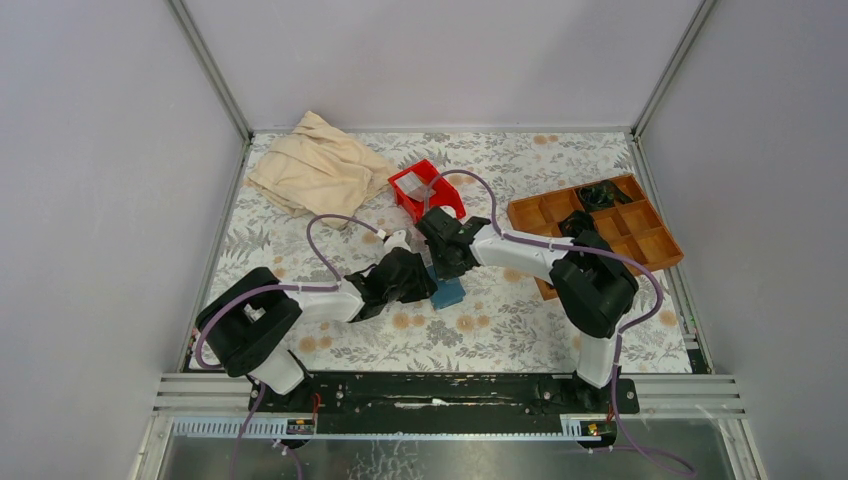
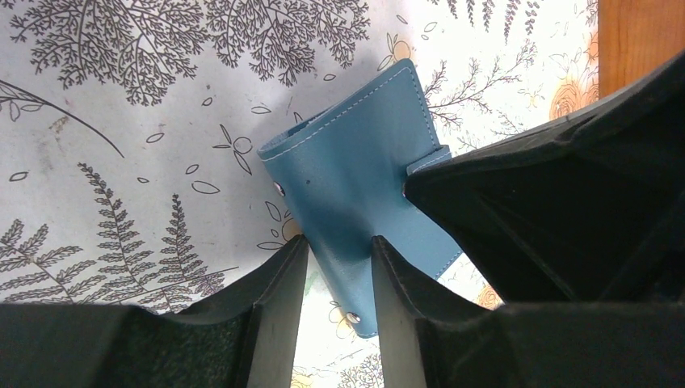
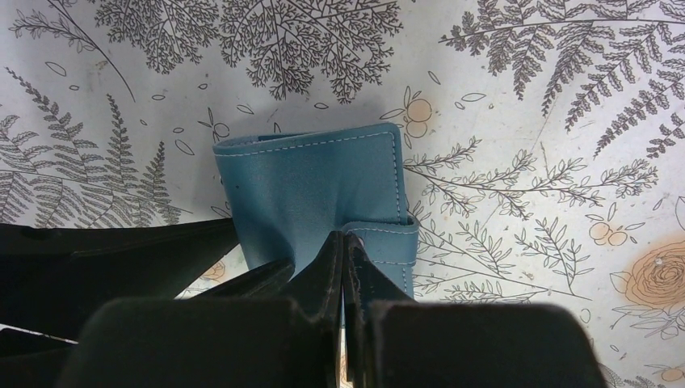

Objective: Put the credit cards into the card holder
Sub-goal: Close the card holder at the center of the board, then reset both arms

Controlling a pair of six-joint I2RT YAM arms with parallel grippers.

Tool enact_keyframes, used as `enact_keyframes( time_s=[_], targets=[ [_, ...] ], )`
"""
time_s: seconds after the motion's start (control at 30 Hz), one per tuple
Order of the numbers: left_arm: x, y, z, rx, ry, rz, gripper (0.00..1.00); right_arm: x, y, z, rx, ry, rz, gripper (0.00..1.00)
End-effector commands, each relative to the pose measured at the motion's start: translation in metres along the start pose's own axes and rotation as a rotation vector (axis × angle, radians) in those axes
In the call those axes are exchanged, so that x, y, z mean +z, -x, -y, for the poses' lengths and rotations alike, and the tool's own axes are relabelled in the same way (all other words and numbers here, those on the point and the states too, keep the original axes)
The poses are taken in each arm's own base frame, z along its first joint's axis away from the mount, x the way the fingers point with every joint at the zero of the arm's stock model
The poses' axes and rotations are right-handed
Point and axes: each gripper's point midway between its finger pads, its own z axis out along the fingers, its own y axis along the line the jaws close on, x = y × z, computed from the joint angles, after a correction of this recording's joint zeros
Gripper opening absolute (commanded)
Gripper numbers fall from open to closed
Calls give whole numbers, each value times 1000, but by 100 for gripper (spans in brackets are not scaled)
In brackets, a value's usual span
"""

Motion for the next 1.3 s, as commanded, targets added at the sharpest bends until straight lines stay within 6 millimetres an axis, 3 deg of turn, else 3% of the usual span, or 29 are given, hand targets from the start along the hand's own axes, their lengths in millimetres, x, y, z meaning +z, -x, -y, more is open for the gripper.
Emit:
enact_keyframes(
  time_s=[0.0, 0.4, 0.5, 0.73, 1.07, 1.17, 1.27],
  targets=[
    [-4, -44, -42, 15, 117, -147, 43, 21, -45, 1, 4, -14, -121, 0],
    [-4, -46, -45, 12, 120, -152, 42, 33, -74, 2, 10, -20, -170, 0],
    [-5, -45, -46, 11, 122, -149, 42, 31, -71, 2, 7, -24, -159, 0],
    [-13, -22, -43, -2, 127, -90, 48, 10, -24, -15, -46, 21, -52, 27],
    [-40, 58, -5, 45, 111, 119, 54, -42, 58, -45, -115, 102, 153, 53],
    [-53, 77, 1, 63, 121, 177, 55, -58, 78, -44, -124, 102, 214, 56],
    [-71, 99, 0, 92, 159, 255, 57, -80, 100, -29, -126, 54, 312, 59]
  ],
)
